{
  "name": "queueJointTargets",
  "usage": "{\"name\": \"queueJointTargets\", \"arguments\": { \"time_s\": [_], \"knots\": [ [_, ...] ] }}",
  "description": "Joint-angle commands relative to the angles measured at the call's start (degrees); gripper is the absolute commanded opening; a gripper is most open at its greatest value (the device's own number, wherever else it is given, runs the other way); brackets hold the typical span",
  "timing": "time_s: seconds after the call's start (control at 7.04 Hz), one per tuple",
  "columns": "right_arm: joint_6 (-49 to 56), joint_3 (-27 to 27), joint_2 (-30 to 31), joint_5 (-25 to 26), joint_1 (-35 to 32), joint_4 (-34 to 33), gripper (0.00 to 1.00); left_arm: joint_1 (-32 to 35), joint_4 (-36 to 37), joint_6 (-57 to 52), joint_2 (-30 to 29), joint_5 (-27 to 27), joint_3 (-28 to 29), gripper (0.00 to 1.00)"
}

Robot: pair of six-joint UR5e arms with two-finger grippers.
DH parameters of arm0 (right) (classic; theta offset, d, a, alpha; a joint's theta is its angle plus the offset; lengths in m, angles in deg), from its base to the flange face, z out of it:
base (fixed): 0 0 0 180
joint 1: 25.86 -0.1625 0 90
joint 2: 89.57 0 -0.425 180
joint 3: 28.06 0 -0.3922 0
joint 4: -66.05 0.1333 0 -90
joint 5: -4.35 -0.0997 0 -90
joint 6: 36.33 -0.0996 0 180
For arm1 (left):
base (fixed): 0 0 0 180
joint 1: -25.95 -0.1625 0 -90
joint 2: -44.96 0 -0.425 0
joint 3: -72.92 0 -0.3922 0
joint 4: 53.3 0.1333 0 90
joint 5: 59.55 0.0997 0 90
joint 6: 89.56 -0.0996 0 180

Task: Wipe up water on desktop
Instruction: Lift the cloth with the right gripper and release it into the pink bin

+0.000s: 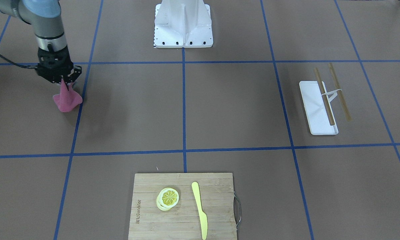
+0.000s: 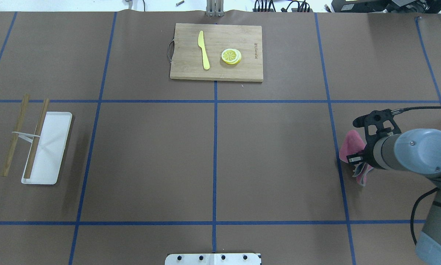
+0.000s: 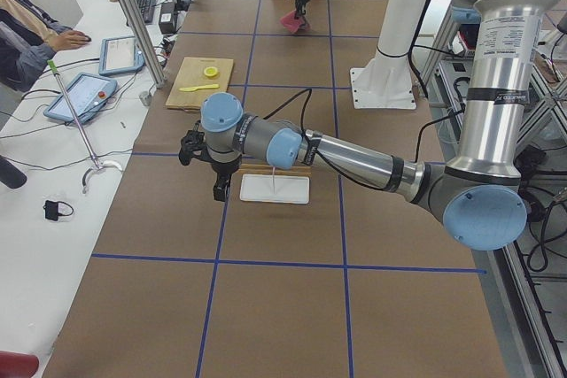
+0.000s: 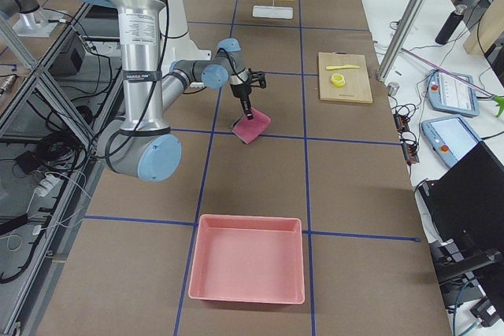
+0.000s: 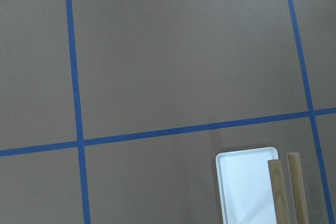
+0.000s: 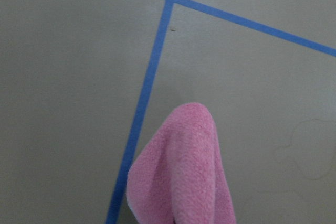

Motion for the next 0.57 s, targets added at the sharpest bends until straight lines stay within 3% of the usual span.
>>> {"name": "queueJointTargets", "arguments": {
  "time_s": [0.0, 0.14, 0.43],
  "knots": [
    [12.99, 1.38, 6.03, -9.25, -14.55, 2.05, 0.0, 0.08, 0.51, 0.32, -0.01, -0.1, -0.61, 0.98],
    [22.1, 2.09, 9.98, -12.85, -22.8, 2.22, 0.0, 0.08, 0.52, 0.76, -0.01, -0.18, -0.87, 0.98],
    [44.24, -2.09, 13.26, -19.89, -39.5, 1.52, 0.0, 0.08, 0.52, 0.94, 0.25, -0.18, -1.31, 0.98]
  ]
}}
